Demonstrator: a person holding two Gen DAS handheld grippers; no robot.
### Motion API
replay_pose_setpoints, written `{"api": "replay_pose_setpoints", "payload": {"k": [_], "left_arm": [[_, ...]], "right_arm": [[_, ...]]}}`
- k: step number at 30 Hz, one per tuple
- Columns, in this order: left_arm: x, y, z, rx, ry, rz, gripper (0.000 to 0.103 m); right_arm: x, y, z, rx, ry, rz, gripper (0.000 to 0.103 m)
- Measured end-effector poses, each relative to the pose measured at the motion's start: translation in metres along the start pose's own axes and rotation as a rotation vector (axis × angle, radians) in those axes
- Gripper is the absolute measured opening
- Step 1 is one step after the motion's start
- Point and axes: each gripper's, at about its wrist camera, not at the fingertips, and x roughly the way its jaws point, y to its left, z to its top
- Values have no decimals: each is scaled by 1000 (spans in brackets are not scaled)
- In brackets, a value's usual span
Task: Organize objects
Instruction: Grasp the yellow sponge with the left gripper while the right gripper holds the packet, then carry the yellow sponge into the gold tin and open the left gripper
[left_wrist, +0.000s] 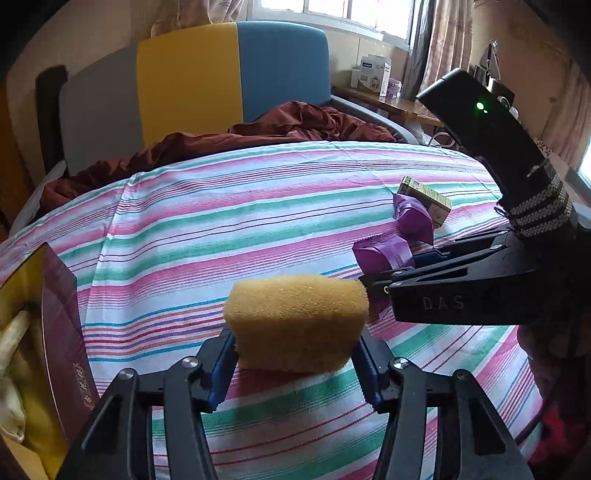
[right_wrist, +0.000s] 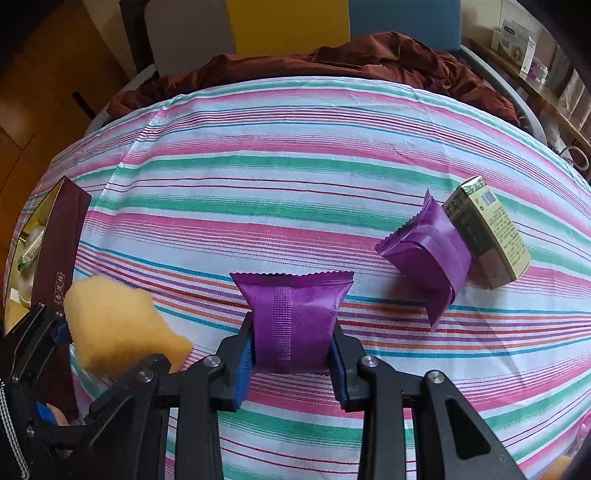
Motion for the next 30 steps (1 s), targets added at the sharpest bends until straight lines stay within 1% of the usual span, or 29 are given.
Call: {"api": "replay_pose_setpoints", "payload": {"k": [2, 12, 19, 23, 30], "left_arm": [[-1, -2, -1, 12, -5, 7, 55], [-21, 9, -4, -40, -19, 40, 54], [-44, 8, -8, -28, -56, 69, 54], [-58, 10, -9, -39, -76, 81, 54], [-85, 26, -15, -64, -112, 106, 55]], "right_arm": [[0, 0, 0, -2, -1, 0, 34], [-2, 3, -1, -18, -8, -14, 34], [-3, 5, -3, -36, -18, -28, 34], [-3, 5, -3, -42, -22, -34, 34], [-4, 6, -5, -54, -30, -45, 34]]}}
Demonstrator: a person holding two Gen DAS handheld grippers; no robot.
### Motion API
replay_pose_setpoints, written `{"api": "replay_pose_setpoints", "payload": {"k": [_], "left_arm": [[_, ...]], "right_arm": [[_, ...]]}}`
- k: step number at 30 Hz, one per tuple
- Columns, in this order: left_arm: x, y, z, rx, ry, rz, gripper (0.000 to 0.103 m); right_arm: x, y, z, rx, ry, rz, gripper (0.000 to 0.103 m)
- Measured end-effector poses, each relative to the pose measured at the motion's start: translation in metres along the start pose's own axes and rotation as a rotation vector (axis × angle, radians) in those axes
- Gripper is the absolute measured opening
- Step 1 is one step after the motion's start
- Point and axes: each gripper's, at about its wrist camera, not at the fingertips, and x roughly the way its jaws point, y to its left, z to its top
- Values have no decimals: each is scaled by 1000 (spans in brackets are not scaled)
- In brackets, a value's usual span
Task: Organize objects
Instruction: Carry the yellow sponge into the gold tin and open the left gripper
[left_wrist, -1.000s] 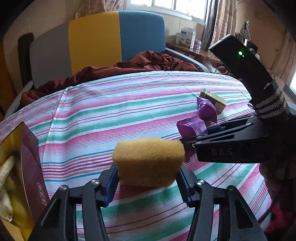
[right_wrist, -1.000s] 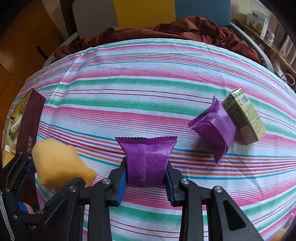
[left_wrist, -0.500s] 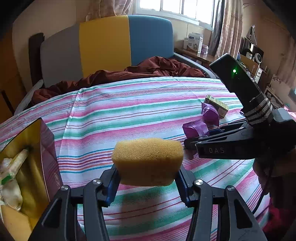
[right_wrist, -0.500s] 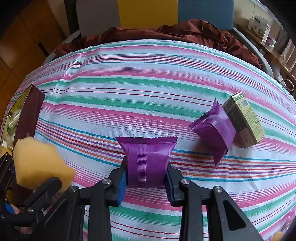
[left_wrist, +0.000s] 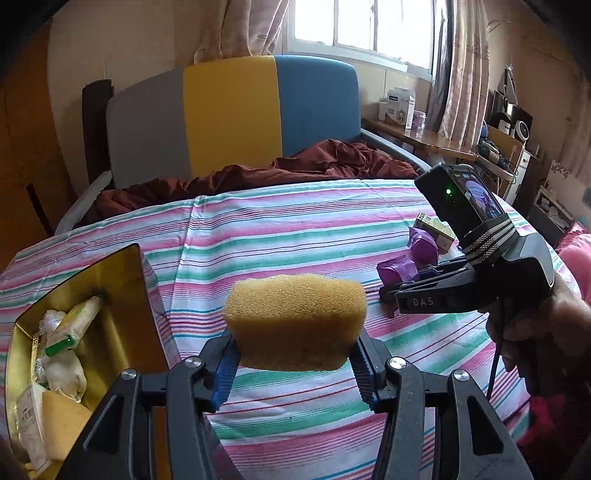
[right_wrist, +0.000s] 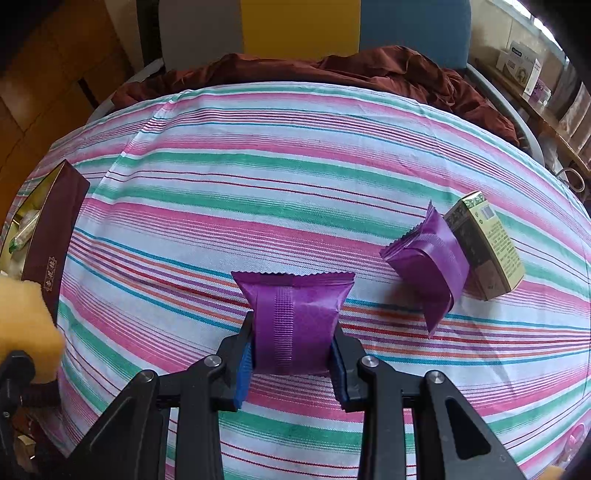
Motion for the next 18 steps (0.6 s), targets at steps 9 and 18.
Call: {"api": "replay_pose_setpoints", "payload": {"k": [9, 18], "left_arm": [[-25, 46, -10, -74, -17, 52, 55], [-38, 105, -42, -161, 26, 91, 55]], "right_arm": [[2, 8, -3, -26, -15, -26, 34], [13, 12, -1, -41, -23, -46, 34]]}}
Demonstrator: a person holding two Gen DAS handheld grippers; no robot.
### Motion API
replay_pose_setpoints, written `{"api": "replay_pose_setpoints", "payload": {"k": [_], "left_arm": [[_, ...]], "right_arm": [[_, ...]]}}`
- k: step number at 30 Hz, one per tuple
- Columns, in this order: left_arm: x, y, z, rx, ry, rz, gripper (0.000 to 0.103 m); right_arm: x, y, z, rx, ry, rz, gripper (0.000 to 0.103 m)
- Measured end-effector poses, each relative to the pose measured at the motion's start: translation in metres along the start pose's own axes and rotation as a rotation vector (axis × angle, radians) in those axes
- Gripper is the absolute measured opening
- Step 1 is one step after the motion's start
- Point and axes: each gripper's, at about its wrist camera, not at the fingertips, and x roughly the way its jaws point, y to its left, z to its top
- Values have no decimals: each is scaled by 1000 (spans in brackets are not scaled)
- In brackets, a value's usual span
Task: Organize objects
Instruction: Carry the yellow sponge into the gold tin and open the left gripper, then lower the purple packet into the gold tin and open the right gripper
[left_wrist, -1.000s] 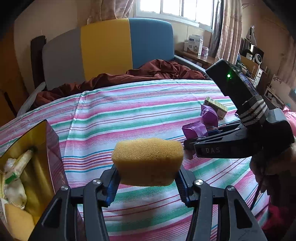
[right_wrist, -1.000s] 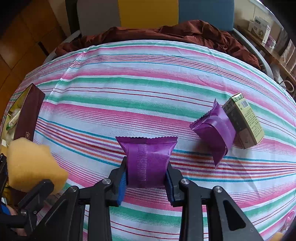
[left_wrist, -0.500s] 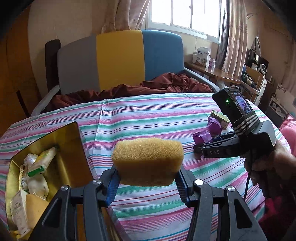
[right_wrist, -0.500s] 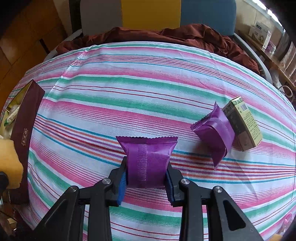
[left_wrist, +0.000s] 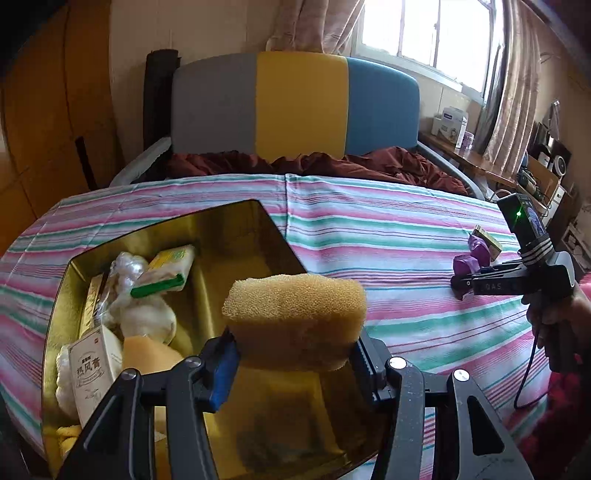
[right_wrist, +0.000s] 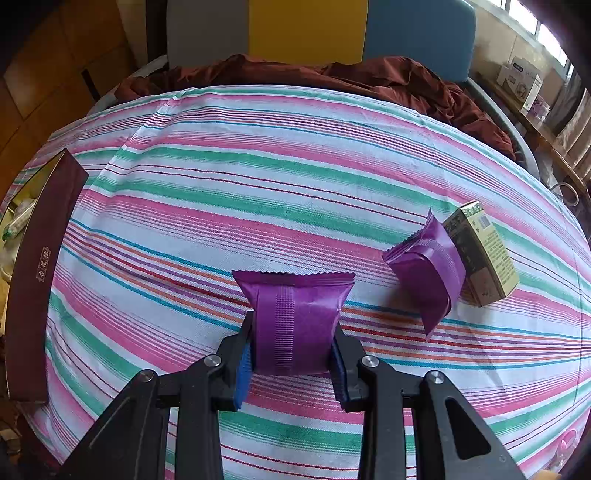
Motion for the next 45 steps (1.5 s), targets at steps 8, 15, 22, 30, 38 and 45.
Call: {"api": "replay_pose_setpoints", "payload": {"k": [8, 15, 22, 30, 38, 45], "left_arm": [[-9, 47, -40, -21, 55, -10, 56], [-13, 46, -44, 10, 48, -55, 67], [-26, 56, -44, -23, 38, -90, 75], [-34, 60, -45, -64, 12, 1, 75], [-44, 76, -40, -81, -11, 101, 75], [-57, 94, -43, -97, -32, 130, 76]], "right_arm": [[-1, 2, -1, -4, 1, -5, 34], [0, 2, -1, -6, 1, -6, 34], [2, 0, 1, -7, 0, -8, 34], [6, 1, 5, -24, 1, -37, 34], [-10, 21, 6, -22, -4, -66, 33], [-56, 107, 23, -117, -122, 116, 33]]}}
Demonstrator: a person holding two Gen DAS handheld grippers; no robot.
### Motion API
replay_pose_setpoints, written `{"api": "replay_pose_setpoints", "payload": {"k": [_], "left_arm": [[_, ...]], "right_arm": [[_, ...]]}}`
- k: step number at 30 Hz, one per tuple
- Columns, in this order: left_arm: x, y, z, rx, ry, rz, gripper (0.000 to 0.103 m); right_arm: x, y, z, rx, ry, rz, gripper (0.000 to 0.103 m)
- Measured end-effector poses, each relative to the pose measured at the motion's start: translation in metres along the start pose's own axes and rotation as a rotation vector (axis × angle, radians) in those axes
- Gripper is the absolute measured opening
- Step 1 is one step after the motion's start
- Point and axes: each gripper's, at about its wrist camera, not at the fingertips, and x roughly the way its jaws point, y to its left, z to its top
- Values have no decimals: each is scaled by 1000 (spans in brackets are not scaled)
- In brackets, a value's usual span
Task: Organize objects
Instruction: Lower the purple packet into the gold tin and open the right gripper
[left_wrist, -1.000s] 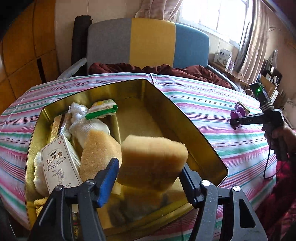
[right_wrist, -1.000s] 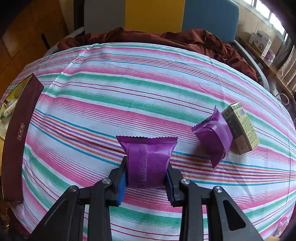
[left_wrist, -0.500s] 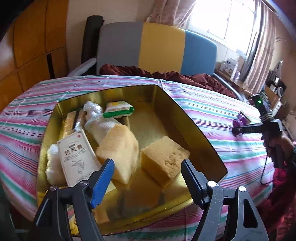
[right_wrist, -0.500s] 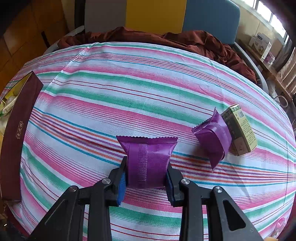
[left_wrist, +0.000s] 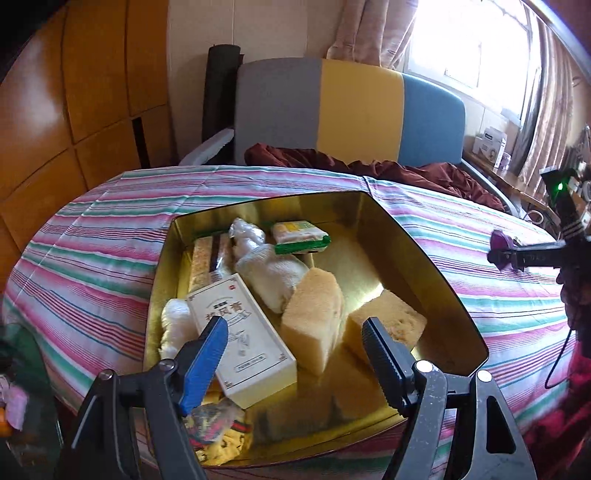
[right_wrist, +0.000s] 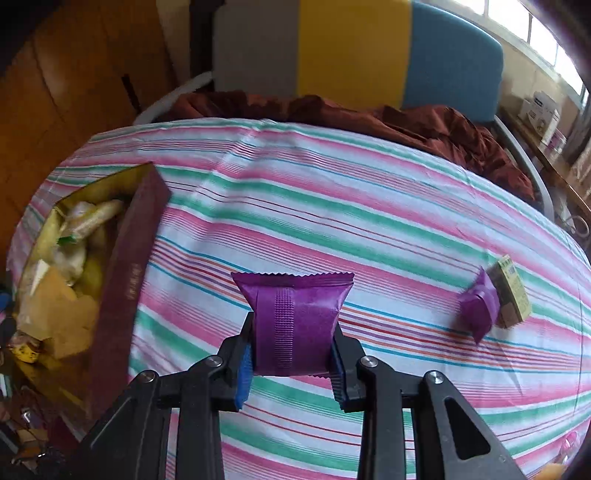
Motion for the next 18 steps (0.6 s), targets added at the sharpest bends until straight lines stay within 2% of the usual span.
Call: {"api": "replay_pose_setpoints", "payload": {"k": [4, 9, 13, 18], "left_arm": [[-3, 10, -4, -28, 2, 13, 77], [-2, 22, -10, -70, 11, 22, 78], [-2, 28, -13, -84, 5, 31, 78], [1, 34, -15, -109, 9, 29, 79]], "right_arm": [[-7, 71, 17, -101, -48, 95, 33], [16, 137, 28, -180, -13, 145, 33], [43, 165, 32, -206, 36, 139, 33], [74, 182, 31, -220, 107, 135, 33]]}}
